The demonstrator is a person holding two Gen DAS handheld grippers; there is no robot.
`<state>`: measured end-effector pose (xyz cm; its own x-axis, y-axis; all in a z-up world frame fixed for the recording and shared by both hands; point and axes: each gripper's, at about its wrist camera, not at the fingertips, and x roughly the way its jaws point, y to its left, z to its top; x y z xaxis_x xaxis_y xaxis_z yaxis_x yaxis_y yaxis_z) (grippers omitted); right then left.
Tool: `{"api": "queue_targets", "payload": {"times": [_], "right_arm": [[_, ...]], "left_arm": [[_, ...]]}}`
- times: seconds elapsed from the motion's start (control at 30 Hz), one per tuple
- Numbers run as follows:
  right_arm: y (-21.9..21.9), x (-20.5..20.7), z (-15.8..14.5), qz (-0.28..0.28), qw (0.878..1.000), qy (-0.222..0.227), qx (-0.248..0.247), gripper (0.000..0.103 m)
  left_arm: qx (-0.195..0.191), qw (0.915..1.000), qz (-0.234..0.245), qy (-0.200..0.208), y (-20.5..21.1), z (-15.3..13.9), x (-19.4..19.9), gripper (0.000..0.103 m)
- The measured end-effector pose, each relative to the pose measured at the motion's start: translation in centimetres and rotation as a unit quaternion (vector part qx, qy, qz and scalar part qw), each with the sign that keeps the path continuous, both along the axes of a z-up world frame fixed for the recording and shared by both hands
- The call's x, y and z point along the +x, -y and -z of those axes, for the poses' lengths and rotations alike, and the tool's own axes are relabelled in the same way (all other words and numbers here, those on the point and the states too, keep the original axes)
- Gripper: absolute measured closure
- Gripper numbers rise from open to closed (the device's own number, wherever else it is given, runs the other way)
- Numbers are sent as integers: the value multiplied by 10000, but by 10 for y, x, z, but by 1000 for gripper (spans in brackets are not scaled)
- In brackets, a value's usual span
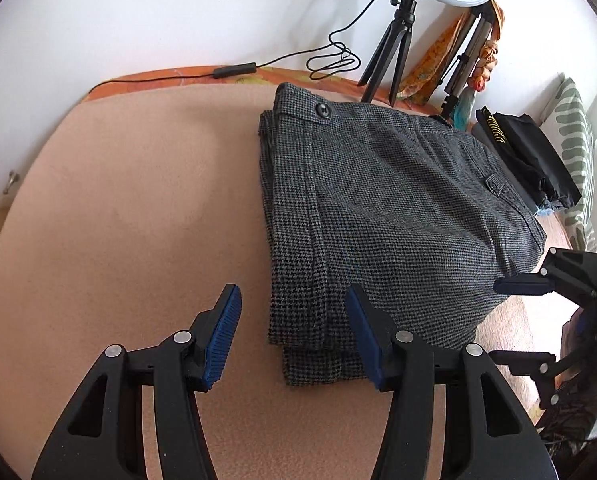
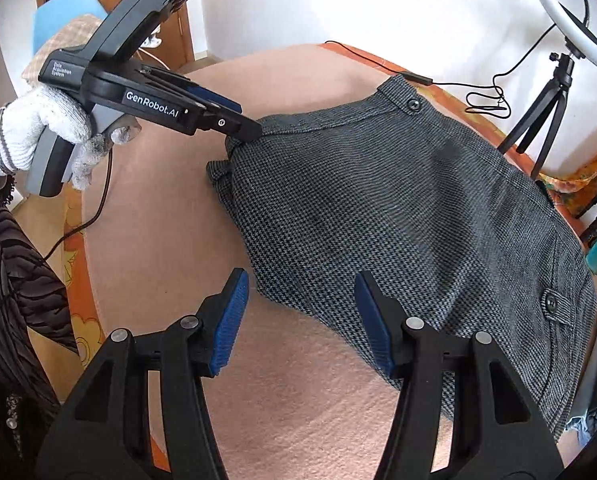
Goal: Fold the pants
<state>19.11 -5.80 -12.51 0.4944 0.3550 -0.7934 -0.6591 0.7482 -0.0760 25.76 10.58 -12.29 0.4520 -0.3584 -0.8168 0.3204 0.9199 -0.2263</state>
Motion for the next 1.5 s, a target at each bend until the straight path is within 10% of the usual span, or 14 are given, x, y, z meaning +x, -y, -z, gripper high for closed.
{"api": "queue_targets", "payload": {"times": [0.17,0.47,0.6,1.23,1.4,1.5], "right_arm": [[-16,-2,16,-17,9993,7,-366,46],[-21,1,16,-10,9990,43,-455,94],[-16,2,7,-24,9995,24,-309,100],[18,-6,10,264,9976,-481,425,100],[84,-19,-2,1371,9815,-537,1223,55],[134,-26,1,2220,9559,-667,1802,52]], "left_arm": [[-308,9995,-76,-69,-12,4,-1,59],[-483,9987,65,-145,-7,8,-1,91],[-508,9987,78,-7,-5,-1,-4,93],[-124,9998,-166,44,-10,-9,-30,85],[-132,9980,-193,583,-4,-41,-36,83],[-33,9968,19,795,15,-57,-33,82]]}}
